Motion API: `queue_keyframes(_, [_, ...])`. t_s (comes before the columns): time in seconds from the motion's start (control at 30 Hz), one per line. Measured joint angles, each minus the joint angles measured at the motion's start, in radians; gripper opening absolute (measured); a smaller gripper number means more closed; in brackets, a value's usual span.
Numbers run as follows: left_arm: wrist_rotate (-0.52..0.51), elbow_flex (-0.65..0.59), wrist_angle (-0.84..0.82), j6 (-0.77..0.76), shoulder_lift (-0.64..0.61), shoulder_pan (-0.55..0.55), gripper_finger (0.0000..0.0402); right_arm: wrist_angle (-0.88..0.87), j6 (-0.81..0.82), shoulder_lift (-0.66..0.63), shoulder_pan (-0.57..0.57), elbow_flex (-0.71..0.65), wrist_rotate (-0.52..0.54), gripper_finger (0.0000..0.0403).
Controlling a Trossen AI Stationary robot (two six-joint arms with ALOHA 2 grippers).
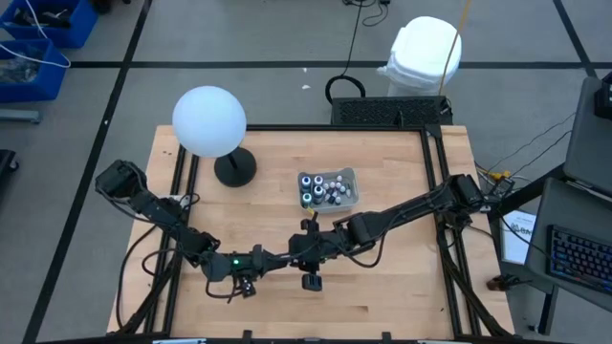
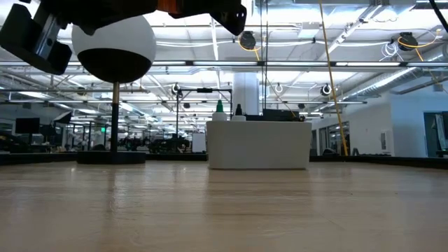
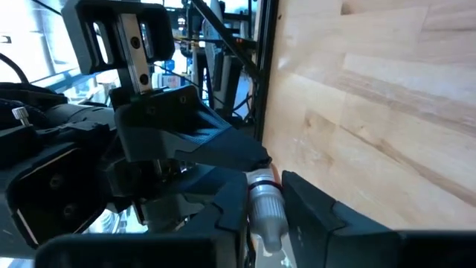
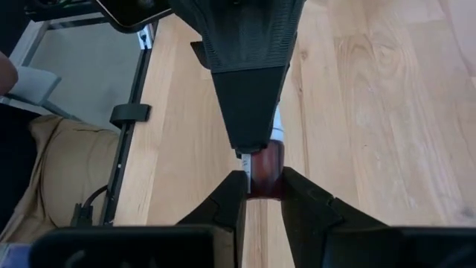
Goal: Pick & Place food coloring
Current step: Put the small red food coloring bottle into the gray bin
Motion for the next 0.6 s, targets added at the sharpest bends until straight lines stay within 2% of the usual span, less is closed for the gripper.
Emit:
queue_keyframes(0.1, [0.004,0.0,0.0,-0.01,0.0,0.0,0.0064,0.0,0.0,0.0,0.0,0.0,0.0,0.0059])
queue_keyframes(0.3, [0.005,0.0,0.0,-0.011,0.0,0.001,0.0077,-0.001,-0.001,0.0,0.0,0.0,0.001,0.0059])
queue_keyframes(0.5, [0.007,0.0,-0.001,-0.014,0.0,0.001,0.0055,-0.003,-0.016,0.0,0.001,0.0,0.003,0.0059])
queue_keyframes(0.6, [0.011,0.0,0.0,-0.014,0.0,0.001,0.0067,-0.001,-0.019,0.0,0.003,0.0,-0.009,0.0059])
